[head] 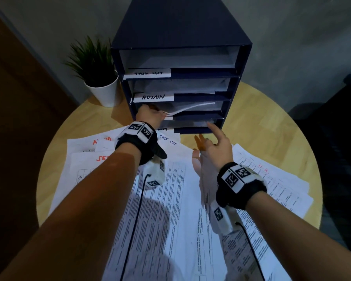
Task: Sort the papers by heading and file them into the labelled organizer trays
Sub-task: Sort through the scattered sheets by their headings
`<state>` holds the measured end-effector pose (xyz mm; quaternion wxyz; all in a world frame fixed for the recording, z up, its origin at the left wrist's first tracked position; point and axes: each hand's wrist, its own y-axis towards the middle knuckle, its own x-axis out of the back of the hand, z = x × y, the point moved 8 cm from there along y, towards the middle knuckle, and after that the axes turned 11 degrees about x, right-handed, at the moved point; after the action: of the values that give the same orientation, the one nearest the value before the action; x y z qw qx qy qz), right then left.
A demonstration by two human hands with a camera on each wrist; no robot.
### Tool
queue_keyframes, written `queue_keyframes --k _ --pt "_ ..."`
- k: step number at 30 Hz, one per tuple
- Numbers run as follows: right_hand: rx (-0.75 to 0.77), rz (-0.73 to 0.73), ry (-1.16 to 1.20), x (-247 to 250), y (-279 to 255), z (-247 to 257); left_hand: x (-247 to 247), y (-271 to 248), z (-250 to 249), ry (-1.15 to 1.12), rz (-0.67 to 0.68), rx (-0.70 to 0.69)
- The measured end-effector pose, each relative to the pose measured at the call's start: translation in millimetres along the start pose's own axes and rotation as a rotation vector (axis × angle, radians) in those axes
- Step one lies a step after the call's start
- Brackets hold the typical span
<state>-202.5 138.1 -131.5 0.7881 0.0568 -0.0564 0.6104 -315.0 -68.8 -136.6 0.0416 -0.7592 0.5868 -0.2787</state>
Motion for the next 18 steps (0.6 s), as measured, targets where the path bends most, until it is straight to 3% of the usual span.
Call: queue_keyframes --k 7,9,11,15,18 --pt "-0.012 0.030 -0.057 -1 3 -7 -5 -14 -8 -0.021 0.129 0.076" --pt "-0.015 0.038 -0.087 0 4 -7 -5 -19 -7 -0.079 0.103 0.071" --pt "-0.008 0.049 -0.112 0 5 -6 2 -25 -6 -0.085 -0.006 0.022" --pt "0.008 0.075 -0.146 -2 3 -4 11 -50 -8 0.194 -0.220 -0.117" --pt "0.012 0.093 -0.147 -3 1 -4 -20 -64 -3 0.787 -0.123 -0.308"
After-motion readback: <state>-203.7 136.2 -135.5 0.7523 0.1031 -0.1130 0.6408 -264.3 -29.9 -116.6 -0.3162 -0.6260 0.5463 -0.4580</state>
